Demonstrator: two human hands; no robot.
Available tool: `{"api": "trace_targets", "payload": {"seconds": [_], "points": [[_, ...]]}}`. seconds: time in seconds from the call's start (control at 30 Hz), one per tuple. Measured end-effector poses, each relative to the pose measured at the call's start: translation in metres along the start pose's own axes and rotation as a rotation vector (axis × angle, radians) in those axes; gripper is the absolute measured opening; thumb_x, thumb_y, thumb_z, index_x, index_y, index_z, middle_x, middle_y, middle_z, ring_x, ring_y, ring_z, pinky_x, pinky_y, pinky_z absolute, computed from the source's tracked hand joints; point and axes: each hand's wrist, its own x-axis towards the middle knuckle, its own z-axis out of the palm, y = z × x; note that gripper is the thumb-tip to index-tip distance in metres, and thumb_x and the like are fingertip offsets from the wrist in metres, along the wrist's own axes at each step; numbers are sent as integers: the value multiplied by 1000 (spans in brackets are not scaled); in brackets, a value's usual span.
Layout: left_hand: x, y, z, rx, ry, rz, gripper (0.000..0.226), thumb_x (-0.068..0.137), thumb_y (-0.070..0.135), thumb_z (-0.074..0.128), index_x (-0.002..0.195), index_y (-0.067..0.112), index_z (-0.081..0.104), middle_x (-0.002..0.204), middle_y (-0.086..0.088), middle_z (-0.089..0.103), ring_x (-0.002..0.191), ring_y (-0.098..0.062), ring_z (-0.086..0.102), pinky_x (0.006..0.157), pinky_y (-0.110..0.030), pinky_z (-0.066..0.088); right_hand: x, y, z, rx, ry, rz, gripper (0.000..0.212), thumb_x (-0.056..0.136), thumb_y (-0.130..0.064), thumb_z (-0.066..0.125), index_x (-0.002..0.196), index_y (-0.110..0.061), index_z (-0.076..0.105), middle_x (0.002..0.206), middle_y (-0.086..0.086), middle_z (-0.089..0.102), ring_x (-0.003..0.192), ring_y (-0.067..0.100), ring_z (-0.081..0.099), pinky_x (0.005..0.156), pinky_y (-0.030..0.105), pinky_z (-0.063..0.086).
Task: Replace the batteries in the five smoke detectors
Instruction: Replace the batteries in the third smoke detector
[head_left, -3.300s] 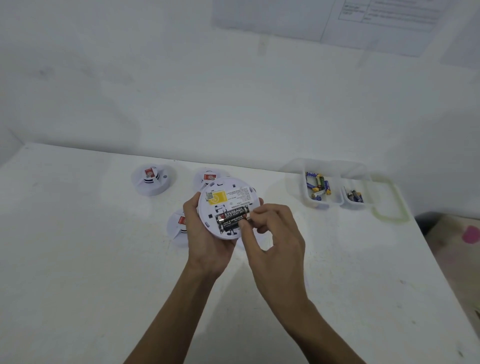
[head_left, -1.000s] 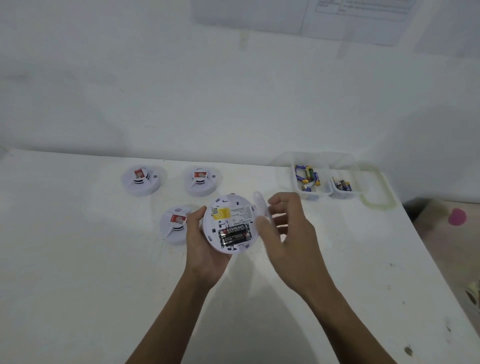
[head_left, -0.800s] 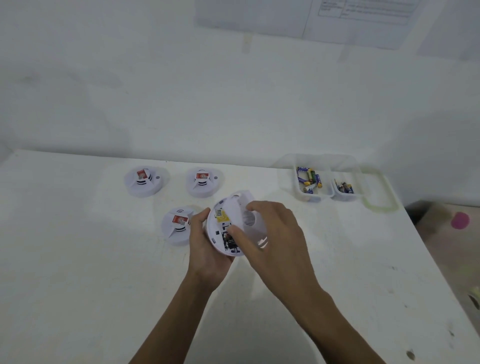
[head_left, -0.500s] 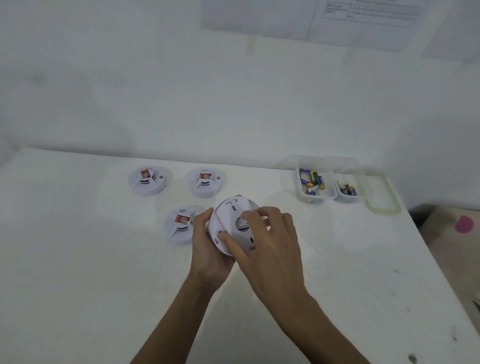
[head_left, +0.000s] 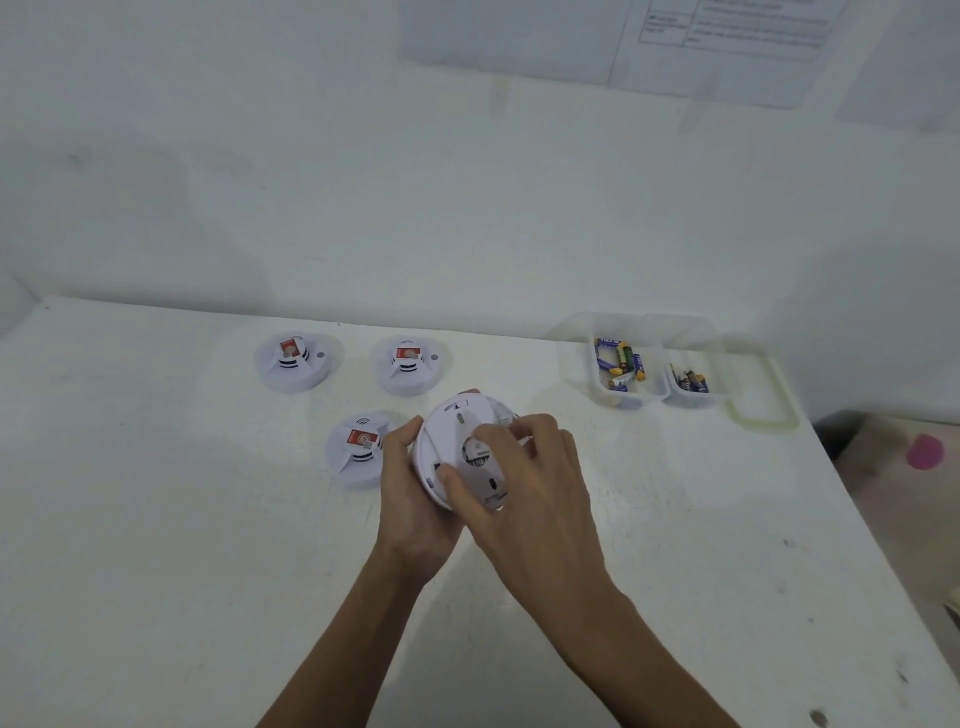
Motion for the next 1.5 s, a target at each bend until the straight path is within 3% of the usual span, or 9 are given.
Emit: {"api": "trace_targets", "payload": {"seconds": [0.17,0.3,0.4,0.6,0.93,1.1,1.2,1.37,1.5], "points": [[0,0,1,20,-21,38,64,100,41,20,78,27,79,82,1,75,74,-13,71,63,-25,58,-1,-4,9,1,41,74,50,66,-59,63,104,-27,57,92,6,65,76,20,65,56,23,54],[2,1,2,59,-43,47,63,100,40,19,86,26,78,88,0,74,81,-14,71,67,-25,58,0,-4,10,71,37,134,48,69,-58,63,103,-25,64,92,6,63,77,20,63,57,21,51],[5,-3,-2,91,-70,54,53,101,38,17,113,18,64,97,-4,72,91,-18,68,72,-28,57,2,-6,8,100,25,154,47,71,-57,63,106,-27,63,94,6,61,81,19,60,60,17,43],[7,-3,-1,163,-66,119,50,102,34,15,104,20,62,87,1,73,84,-13,69,70,-26,57,3,-11,11,98,65,217,49,66,-61,61,102,-28,62,85,1,63,71,8,47,63,6,28],[7,-2,7,183,-88,189,41,88,43,28,107,24,59,86,5,74,80,-12,70,64,-26,57,11,-17,7,104,2,307,66,70,-66,51,116,-20,58,103,3,60,88,8,41,70,21,38],[9,-2,8,195,-100,240,41,80,45,30,104,26,57,83,9,74,79,-10,70,61,-24,56,15,-21,0,110,-246,351,78,68,-71,29,132,-27,37,127,-6,43,101,3,28,83,14,27],[11,-3,4,198,-96,227,35,92,41,28,108,26,56,87,8,73,83,-12,70,63,-24,56,18,-24,1,122,-264,373,78,68,-71,27,131,-27,35,127,-7,42,100,2,26,82,13,26],[13,1,3,231,-82,225,32,87,45,41,108,27,57,90,8,73,87,-14,69,67,-25,56,17,-24,2,152,-278,393,69,77,-74,41,127,-27,36,122,-7,40,101,2,30,84,12,34],[17,7,5,305,-119,255,37,83,42,28,103,29,56,86,13,74,86,-8,70,72,-22,56,17,-17,-3,216,-194,297,58,79,-68,48,117,-24,45,105,-8,39,95,7,44,71,12,39]]}}
